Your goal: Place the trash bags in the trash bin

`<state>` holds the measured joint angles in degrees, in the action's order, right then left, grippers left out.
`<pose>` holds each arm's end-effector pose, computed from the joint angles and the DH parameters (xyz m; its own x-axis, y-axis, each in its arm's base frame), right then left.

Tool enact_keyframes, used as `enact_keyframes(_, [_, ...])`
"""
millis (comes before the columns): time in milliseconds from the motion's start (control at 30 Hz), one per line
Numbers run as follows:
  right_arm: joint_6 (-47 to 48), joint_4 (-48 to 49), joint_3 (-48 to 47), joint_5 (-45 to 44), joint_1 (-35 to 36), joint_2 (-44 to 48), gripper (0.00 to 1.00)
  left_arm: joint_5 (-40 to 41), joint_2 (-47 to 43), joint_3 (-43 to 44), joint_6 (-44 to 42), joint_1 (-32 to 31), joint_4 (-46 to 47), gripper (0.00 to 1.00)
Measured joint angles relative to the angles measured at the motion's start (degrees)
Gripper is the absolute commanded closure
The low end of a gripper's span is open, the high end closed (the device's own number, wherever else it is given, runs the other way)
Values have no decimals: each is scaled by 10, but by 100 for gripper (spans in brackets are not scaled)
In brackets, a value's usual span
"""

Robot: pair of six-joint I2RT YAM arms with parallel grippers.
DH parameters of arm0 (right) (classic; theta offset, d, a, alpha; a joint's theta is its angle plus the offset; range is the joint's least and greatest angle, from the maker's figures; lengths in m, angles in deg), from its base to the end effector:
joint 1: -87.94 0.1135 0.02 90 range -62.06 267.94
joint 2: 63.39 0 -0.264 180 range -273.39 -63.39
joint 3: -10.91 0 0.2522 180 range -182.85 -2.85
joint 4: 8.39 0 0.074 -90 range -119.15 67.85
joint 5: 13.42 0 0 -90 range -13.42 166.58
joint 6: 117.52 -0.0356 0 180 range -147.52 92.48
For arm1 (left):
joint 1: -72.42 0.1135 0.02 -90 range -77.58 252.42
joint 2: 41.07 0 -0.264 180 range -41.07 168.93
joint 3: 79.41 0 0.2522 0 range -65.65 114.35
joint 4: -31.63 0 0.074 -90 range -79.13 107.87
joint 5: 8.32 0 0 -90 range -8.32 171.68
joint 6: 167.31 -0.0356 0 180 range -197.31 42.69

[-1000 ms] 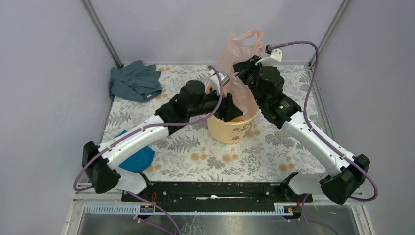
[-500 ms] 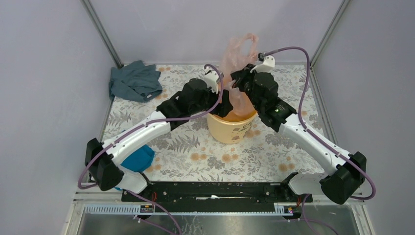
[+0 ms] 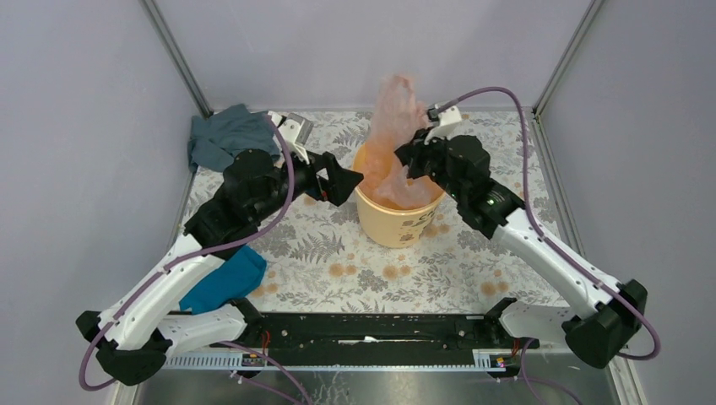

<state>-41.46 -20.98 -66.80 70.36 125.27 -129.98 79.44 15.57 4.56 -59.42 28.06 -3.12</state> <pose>0.2186 0.1618 0.4016 -0.1443 0.1912 -0.9709 -0.4966 0.8347 0.2381 0.1474 -0.1461 0.4356 -0.3110 -0.1252 -0.9421 0.6629 0.6818 -0.3094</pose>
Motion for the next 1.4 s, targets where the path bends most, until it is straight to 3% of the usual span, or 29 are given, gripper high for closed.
enact_keyframes(267, [-19, 3, 4, 153, 0, -98, 100, -5, 68, 50, 80, 8, 1, 1])
enact_keyframes(567, [-31, 27, 58, 179, 0, -56, 99, -6, 153, 98, 192, 9, 45, 2])
enact_keyframes(867, [-42, 56, 91, 179, 0, -25, 98, 64, 174, 106, 308, 9, 77, 29])
enact_keyframes(967, [-47, 56, 94, 179, 0, -18, 97, 84, 174, 106, 318, 10, 81, 42])
enact_keyframes(1267, [-66, 31, 99, 179, 0, 27, 77, 143, 173, 106, 277, 10, 82, 98])
enact_keyframes(1333, [-65, 18, 99, 177, 0, 43, 62, 147, 173, 104, 269, 11, 83, 100])
enact_keyframes(1400, [-63, 3, 99, 174, 0, 57, 31, 147, 170, 96, 262, 11, 87, 100])
